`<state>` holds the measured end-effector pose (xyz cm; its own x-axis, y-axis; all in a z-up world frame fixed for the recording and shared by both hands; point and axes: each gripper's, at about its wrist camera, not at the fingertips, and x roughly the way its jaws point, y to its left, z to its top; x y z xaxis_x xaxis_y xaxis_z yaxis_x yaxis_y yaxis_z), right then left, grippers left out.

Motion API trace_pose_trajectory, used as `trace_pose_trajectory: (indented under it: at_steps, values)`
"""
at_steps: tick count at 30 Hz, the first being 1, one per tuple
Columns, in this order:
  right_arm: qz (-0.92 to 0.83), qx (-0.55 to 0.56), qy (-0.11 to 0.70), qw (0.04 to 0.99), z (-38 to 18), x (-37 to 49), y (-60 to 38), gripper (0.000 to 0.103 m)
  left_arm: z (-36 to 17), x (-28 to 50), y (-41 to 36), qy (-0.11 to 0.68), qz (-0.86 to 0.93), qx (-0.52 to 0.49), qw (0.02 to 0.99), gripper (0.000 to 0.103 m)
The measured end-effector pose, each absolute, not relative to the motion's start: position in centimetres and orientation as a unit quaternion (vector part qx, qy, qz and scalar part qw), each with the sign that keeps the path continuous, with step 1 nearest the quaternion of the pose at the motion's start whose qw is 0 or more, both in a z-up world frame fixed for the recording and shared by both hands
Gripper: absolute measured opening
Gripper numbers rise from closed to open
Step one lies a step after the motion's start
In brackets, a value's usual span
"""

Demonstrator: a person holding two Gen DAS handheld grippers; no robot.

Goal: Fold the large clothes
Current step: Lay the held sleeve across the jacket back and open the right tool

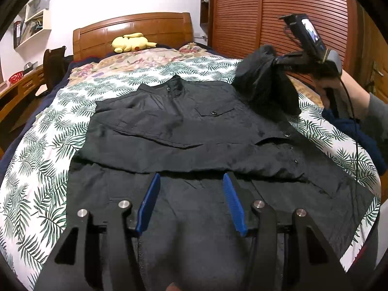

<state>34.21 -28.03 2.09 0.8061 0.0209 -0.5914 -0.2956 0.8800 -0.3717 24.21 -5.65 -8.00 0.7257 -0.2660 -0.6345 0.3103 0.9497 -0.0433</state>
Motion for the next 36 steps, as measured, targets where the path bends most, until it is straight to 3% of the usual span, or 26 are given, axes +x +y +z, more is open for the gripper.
trace_pose_trajectory:
  at_steps: [7,13,18,36]
  values:
    - [0.107,-0.236,0.345,0.902,-2.0,34.4,-25.7,0.01,-7.6,24.0,-5.2,0.332,-0.153,0.031,0.93,0.053]
    - [0.127,-0.159,0.42,0.885,-5.2,32.9,-26.1,0.025,-7.3,24.0,-5.0,0.326,-0.15,0.03,0.933,0.053]
    - [0.14,-0.149,0.432,0.878,-6.4,31.5,-25.6,0.052,-7.4,24.0,-5.1,0.328,-0.149,0.033,0.932,0.053]
    - [0.087,-0.136,0.376,0.913,-0.8,32.5,-30.7,0.067,-7.6,24.0,-5.4,0.327,-0.15,0.038,0.932,0.054]
